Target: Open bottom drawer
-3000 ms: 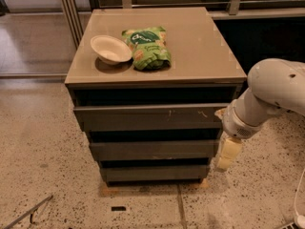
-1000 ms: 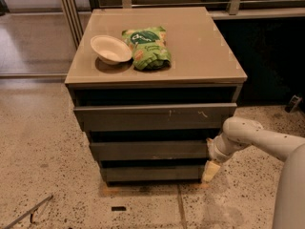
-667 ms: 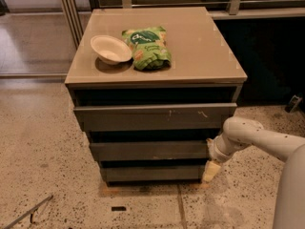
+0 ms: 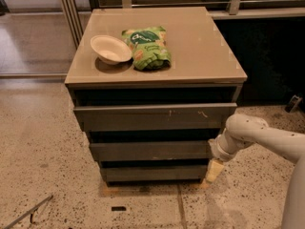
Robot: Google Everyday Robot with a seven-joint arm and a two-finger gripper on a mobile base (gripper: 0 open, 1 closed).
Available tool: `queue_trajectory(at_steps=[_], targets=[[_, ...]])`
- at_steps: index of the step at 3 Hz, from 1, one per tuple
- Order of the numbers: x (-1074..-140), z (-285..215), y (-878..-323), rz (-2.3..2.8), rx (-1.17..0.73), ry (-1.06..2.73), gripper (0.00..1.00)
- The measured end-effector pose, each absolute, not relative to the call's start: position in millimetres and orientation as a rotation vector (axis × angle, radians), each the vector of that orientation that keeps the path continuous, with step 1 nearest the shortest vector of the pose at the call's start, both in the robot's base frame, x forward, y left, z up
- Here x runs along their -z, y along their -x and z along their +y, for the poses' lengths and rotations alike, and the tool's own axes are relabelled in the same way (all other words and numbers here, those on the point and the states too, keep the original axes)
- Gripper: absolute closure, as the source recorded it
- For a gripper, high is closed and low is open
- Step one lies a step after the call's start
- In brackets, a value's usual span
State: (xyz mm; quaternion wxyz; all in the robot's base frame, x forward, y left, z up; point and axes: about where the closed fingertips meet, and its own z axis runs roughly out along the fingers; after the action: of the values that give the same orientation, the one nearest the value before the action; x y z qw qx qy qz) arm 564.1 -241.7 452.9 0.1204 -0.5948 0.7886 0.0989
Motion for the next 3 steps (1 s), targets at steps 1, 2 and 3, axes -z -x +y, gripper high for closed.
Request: queue_trajectory(at_steps=[1,2,3], targets=[[-442,-241,-556,2.305,-0.351,1.715,0.00],[-412,-234,-543,2.317,-0.463,1.680,0.00],[-380,-227,-534,2.291,-0.556,1.641,0.00]])
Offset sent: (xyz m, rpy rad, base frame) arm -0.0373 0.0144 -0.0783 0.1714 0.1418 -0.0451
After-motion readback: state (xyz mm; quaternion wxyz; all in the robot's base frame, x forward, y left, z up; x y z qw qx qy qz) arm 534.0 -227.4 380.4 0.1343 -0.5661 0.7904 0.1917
